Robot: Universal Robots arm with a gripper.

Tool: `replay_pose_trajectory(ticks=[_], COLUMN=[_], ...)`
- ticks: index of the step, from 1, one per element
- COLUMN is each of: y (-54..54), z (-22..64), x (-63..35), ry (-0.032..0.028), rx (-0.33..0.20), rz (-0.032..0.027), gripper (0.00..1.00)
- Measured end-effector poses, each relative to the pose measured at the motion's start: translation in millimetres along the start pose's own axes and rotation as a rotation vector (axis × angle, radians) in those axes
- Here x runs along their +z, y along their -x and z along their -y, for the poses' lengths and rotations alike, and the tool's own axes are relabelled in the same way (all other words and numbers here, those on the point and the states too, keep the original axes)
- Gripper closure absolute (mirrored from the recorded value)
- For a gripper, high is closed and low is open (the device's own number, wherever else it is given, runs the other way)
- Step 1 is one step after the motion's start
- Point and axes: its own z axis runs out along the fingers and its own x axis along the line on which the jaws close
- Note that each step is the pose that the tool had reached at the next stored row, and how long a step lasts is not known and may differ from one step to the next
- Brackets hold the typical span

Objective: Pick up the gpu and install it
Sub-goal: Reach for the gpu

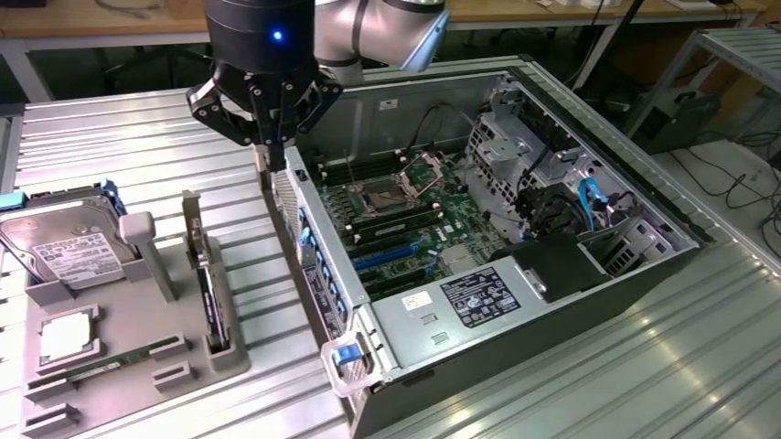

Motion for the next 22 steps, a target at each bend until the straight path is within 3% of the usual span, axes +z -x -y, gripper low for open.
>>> replay_pose_trajectory(ticks=[22], y=[-34.3], z=[12.7], x=[1.7], ry=[0.0006], rx=[-0.022], rz=[-0.0009], gripper=[0.89])
